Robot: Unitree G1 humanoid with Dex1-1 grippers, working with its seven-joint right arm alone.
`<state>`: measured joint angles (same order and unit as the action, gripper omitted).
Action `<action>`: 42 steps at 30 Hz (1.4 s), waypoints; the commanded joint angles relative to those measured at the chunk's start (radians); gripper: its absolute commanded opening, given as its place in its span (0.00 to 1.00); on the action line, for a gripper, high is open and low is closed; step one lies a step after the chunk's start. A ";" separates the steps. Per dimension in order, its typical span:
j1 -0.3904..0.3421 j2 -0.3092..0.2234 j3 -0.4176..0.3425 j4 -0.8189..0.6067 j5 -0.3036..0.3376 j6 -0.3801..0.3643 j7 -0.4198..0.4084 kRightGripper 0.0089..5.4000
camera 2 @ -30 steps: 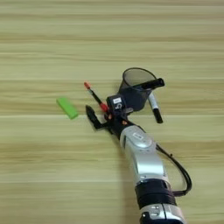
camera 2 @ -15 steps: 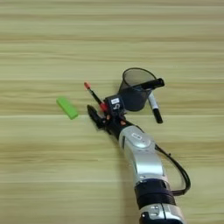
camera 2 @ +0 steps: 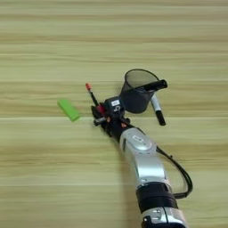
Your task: Move the objects on the table
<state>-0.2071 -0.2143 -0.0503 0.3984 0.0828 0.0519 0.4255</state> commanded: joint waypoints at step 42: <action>0.056 -0.034 -0.034 -0.542 0.030 0.135 -0.031 0.14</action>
<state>-0.1095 -0.2202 -0.0559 -0.0347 0.0926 0.1827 0.4167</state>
